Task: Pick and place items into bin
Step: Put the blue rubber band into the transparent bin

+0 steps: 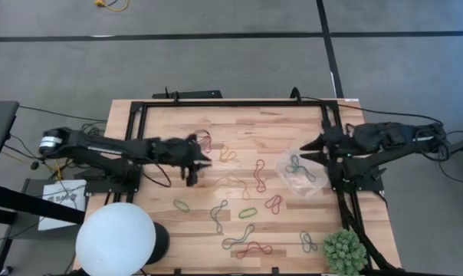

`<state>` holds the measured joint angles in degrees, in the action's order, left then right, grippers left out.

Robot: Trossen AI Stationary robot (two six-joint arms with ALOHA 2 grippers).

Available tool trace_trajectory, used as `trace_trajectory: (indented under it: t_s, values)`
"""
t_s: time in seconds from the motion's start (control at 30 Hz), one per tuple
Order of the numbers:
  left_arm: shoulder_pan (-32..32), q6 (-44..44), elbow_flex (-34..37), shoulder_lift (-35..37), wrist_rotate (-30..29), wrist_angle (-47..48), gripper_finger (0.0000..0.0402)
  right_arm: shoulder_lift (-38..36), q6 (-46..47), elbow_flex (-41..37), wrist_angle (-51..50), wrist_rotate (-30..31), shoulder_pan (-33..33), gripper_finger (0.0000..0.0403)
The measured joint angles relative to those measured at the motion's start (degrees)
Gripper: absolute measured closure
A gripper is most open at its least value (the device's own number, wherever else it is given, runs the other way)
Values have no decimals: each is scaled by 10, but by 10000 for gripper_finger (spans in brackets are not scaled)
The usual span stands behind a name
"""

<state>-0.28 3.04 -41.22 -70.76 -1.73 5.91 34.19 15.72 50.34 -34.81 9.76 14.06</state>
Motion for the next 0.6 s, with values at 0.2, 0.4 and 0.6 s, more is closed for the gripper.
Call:
trace_trajectory:
  t_s: [0.2,0.4,0.6]
  values:
    - [-53,-27,-81,-150,34,68,313,-96,-2,-157,142,-28,25,295]
    - [-85,-27,-148,-264,88,73,268,-128,52,-266,223,-23,42,295]
    - [-112,-31,-188,-333,79,100,238,-129,36,-300,302,-24,60,295]
